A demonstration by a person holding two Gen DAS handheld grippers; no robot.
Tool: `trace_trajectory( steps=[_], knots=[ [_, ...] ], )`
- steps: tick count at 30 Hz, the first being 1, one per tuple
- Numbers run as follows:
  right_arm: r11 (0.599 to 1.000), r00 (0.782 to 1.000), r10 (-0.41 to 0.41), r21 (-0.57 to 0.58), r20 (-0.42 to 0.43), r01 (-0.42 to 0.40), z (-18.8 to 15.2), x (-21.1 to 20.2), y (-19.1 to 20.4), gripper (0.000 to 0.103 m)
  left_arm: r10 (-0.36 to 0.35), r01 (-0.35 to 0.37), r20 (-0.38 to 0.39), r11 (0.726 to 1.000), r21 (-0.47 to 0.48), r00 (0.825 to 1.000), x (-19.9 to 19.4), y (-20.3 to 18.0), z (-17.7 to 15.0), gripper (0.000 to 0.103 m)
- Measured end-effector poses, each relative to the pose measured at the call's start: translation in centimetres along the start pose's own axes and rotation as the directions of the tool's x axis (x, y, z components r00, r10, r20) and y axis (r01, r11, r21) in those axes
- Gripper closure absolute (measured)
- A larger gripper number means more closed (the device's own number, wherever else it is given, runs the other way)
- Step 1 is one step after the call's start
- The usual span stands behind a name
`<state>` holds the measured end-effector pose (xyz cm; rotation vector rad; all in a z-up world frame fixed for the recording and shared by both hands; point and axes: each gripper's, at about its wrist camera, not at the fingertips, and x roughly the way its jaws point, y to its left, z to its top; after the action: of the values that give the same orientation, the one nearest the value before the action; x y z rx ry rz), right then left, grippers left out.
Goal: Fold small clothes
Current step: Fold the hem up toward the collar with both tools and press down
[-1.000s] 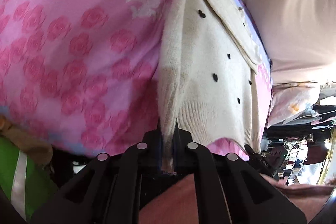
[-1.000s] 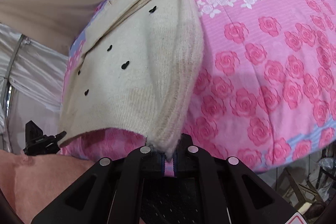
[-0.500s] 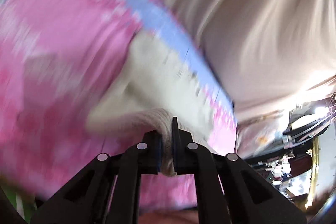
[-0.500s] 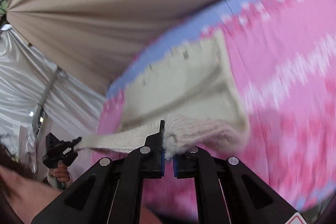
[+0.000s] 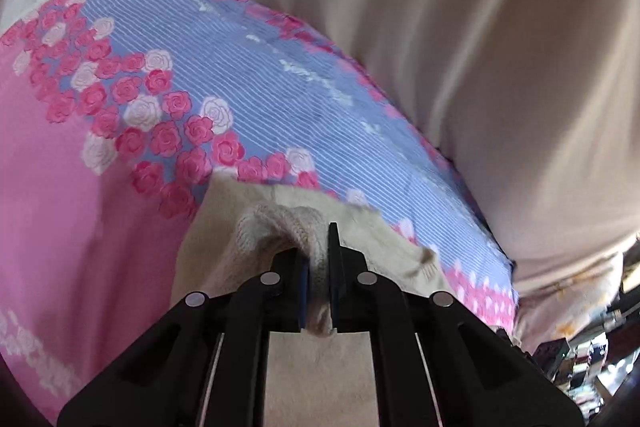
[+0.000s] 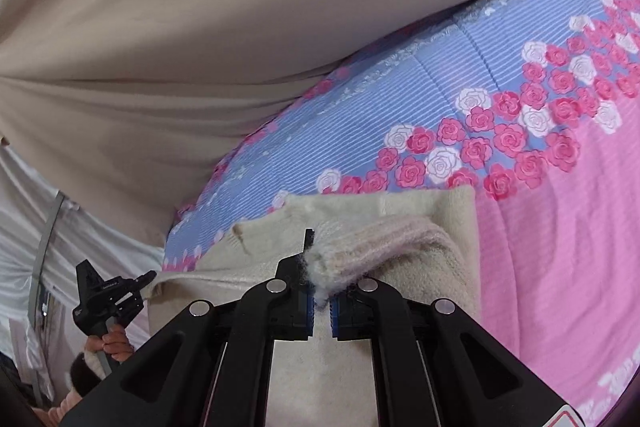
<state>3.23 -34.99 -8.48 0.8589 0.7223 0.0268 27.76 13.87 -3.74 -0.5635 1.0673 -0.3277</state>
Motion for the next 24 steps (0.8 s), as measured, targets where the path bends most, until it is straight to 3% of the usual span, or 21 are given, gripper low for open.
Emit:
trace_trajectory(
  steps=[7, 13, 24],
  knots=[
    [0.998, 0.999, -0.040, 0.042, -0.031, 0.041, 1.1, 4.2, -2.0, 0.098, 0.074, -0.075, -0.040, 0.997, -0.025, 0.996, 4.9, 1.4, 1.1, 0.097],
    [0.995, 0.996, -0.070, 0.066, -0.052, 0.074, 0.9, 5.9, -2.9, 0.098, 0.077, -0.079, -0.062, 0.996, -0.032, 0.995, 7.1, 2.3, 1.4, 0.097],
    [0.995, 0.996, -0.073, 0.064, -0.044, 0.076, 0.8, 6.1, -3.2, 0.098, 0.095, -0.097, -0.070, 0.995, -0.014, 0.993, 7.8, 1.9, 1.7, 0.096]
  ],
)
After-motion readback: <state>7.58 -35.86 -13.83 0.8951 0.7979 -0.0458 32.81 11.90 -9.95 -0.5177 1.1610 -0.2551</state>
